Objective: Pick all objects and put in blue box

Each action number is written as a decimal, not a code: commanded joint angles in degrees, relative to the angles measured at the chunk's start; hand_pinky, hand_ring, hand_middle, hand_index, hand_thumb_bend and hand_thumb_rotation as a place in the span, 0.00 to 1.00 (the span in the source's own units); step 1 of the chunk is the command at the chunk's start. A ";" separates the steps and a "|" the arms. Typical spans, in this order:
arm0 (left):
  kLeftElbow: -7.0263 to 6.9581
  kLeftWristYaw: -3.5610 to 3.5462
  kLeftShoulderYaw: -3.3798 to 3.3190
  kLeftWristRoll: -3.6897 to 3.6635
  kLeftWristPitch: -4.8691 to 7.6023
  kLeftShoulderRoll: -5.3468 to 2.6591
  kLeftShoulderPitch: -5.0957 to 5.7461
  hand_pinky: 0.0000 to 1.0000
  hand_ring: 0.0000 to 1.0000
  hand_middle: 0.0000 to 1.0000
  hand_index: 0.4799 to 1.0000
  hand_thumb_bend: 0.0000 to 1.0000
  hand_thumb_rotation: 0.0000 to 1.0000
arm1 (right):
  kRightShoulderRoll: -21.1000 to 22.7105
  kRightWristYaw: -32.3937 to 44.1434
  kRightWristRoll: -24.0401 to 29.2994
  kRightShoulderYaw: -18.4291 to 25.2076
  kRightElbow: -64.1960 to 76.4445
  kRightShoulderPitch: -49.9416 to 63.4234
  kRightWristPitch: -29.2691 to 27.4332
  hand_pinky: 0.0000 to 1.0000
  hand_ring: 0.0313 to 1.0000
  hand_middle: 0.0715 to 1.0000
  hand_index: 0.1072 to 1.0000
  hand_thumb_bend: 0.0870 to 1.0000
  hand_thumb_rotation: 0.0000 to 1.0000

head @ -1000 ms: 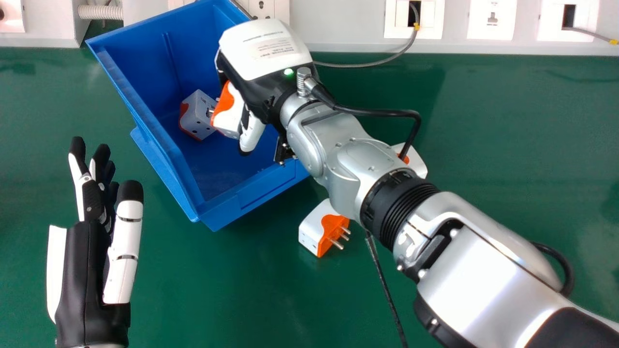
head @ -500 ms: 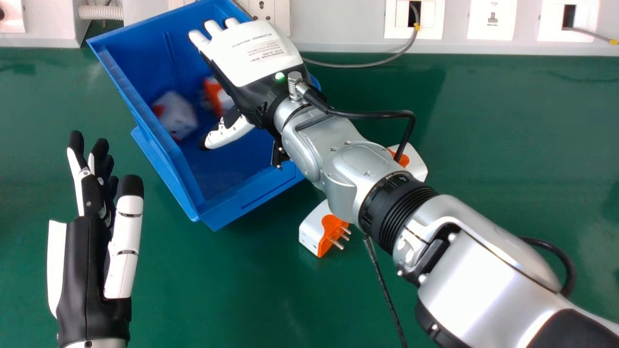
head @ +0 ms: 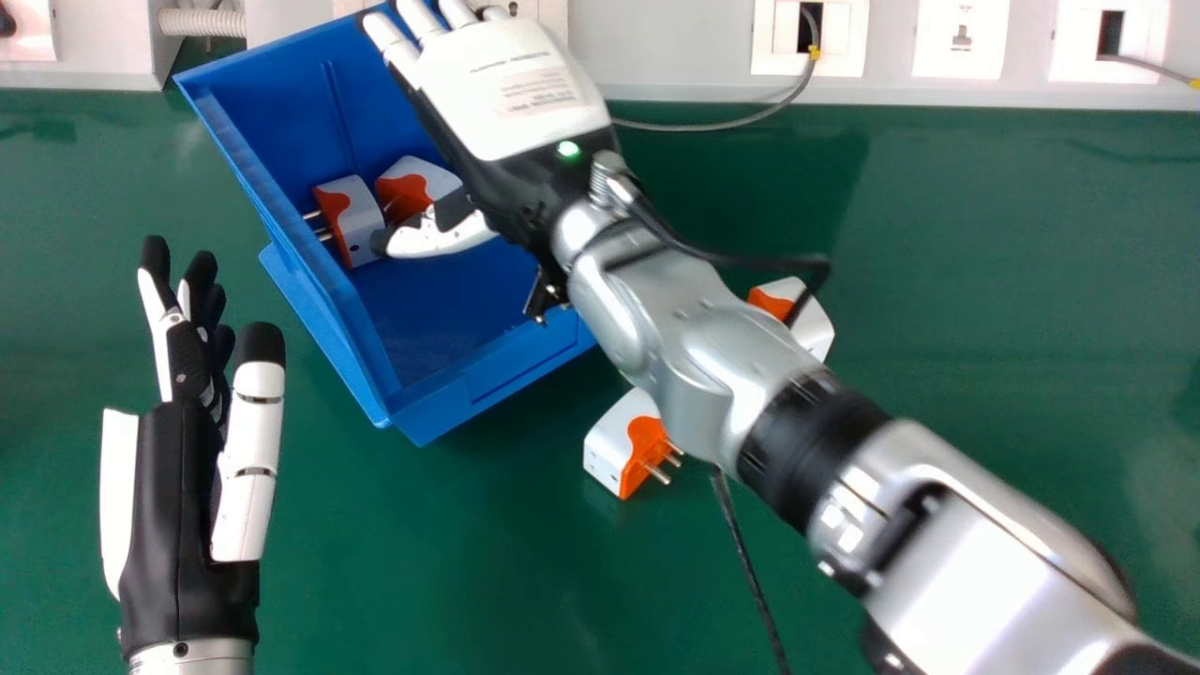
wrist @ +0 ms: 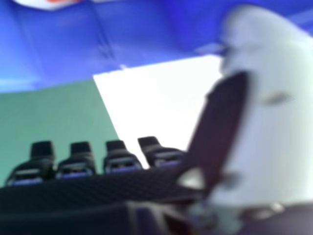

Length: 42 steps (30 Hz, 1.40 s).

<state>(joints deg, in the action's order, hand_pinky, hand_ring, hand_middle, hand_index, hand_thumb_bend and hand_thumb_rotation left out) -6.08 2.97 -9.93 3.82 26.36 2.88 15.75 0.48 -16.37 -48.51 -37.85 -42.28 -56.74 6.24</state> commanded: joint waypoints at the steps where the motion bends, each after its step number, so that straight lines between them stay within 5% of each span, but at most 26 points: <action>1: -0.84 0.77 -0.13 0.82 -0.20 0.32 -0.71 1.00 1.00 1.00 1.00 0.41 0.97 | 3.22 1.35 -2.29 1.08 12.21 4.83 2.23 0.97 1.00 1.00 0.99 0.43 0.31; 5: -0.07 0.74 -0.06 0.42 -0.02 0.33 -1.38 1.00 1.00 1.00 1.00 0.40 0.96 | 7.77 3.93 -4.66 2.29 31.38 16.70 4.75 0.99 1.00 1.00 0.99 0.42 0.33; 8: 0.47 -0.17 0.15 -0.85 -0.13 0.55 -1.82 1.00 1.00 1.00 1.00 0.39 0.93 | 11.07 5.18 -5.93 3.18 44.79 27.06 6.14 1.00 1.00 1.00 1.00 0.35 0.44; 12: 1.37 -0.33 -0.05 -0.48 0.58 0.87 -2.33 1.00 1.00 1.00 1.00 0.40 0.93 | 15.16 4.21 -7.02 5.63 54.48 37.90 5.19 0.91 1.00 1.00 1.00 0.31 0.58; 14: 1.78 -0.53 -0.15 -0.87 0.95 0.88 -2.45 1.00 1.00 1.00 1.00 0.40 0.93 | 16.83 3.88 -6.58 7.69 57.43 42.37 4.67 0.86 1.00 1.00 0.99 0.31 0.63; 18: 2.27 -0.67 -0.17 -1.44 1.16 0.98 -2.54 1.00 1.00 1.00 1.00 0.41 0.93 | 20.11 3.90 -6.61 12.96 61.57 49.34 3.10 0.88 0.99 1.00 0.98 0.33 0.59; 25: 2.99 -1.19 0.15 -2.21 1.54 1.13 -3.13 1.00 1.00 1.00 1.00 0.41 0.94 | 27.98 2.88 -3.35 22.75 55.62 53.91 -2.72 0.89 1.00 1.00 0.98 0.36 0.43; 31: 3.63 -1.20 0.03 -1.68 2.13 1.07 -3.55 1.00 1.00 1.00 1.00 0.35 0.95 | 31.21 1.67 -3.49 26.16 45.29 50.34 -5.06 0.85 0.96 0.97 0.93 0.41 0.34; 38: 4.02 -1.29 -0.05 -1.94 2.50 1.01 -3.52 1.00 1.00 1.00 1.00 0.39 0.93 | 33.26 2.07 -4.05 25.67 33.81 43.50 -6.38 0.83 0.95 0.97 0.93 0.40 0.48; 42: 3.69 -1.24 -0.15 -2.16 2.17 0.90 -3.34 1.00 1.00 1.00 1.00 0.38 0.92 | 32.76 2.03 -3.45 24.56 27.73 39.75 -7.03 0.80 0.93 0.95 0.91 0.45 0.43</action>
<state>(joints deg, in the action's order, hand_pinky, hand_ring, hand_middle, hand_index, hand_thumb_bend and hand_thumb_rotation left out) -1.30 1.55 -9.90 2.08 27.74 3.54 12.43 33.01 -13.70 -52.24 -13.29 -13.52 -14.78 -0.37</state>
